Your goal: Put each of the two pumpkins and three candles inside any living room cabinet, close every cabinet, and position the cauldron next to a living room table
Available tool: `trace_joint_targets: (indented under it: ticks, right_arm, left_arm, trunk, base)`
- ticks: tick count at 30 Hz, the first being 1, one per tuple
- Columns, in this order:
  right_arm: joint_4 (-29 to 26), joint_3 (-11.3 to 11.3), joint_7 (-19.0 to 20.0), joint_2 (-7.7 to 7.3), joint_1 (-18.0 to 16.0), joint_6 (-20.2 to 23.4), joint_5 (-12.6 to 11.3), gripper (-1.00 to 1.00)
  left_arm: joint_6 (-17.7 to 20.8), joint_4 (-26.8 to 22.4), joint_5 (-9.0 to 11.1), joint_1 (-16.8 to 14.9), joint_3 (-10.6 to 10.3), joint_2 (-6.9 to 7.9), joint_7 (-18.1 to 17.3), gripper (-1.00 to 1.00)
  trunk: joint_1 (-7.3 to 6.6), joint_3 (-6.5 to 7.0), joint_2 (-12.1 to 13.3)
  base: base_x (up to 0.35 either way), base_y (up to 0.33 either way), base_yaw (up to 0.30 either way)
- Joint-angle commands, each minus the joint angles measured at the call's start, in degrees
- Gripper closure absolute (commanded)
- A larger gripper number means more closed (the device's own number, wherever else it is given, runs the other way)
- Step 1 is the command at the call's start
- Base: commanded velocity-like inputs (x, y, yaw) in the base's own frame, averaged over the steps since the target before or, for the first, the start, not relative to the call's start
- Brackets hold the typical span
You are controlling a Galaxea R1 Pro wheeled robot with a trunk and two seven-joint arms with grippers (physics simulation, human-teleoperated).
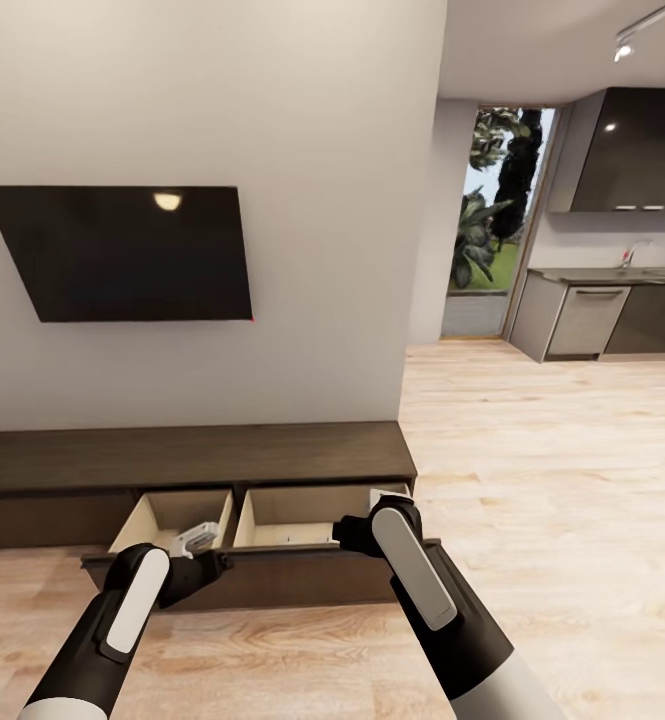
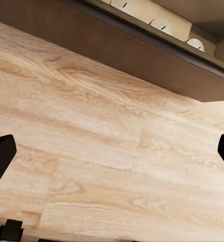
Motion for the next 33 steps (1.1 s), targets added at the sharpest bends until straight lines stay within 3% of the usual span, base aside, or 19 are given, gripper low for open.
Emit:
trace_joint_targets:
  ticks: [1,12,19,33]
  right_arm:
    - [0.02,-0.01,0.02,0.0,-0.01,-0.02,0.0,-1.0]
    - [0.21,-0.07,0.12,0.0,-0.02,-0.29,0.05,-1.0]
    - [0.22,-0.14,-0.37,0.0,-0.02,-0.51,0.11,-1.0]
    - [0.24,-0.08,0.07,0.0,-0.02,-0.41,0.11,-1.0]
  left_arm:
    - [-0.13,0.0,0.02,0.0,0.01,0.01,0.0,-1.0]
    - [-3.25,2.67,-0.1,0.0,0.24,0.04,-0.08,-1.0]
    - [-4.29,3.28,-1.31,0.0,0.24,0.06,-0.08,-1.0]
    - [-4.52,3.43,-1.4,0.0,0.17,0.07,0.0,-1.0]
  trunk:
    - [0.23,-0.18,-0.42]
    - [2.64,-2.16,-4.83]
    - [4.18,-3.42,-7.64]
    - [7.25,-5.93,-13.25]
  base:
    - [0.0,0.0,0.0]
    - [0.0,0.0,0.0]
    - [0.0,0.0,0.0]
    - [0.0,0.0,0.0]
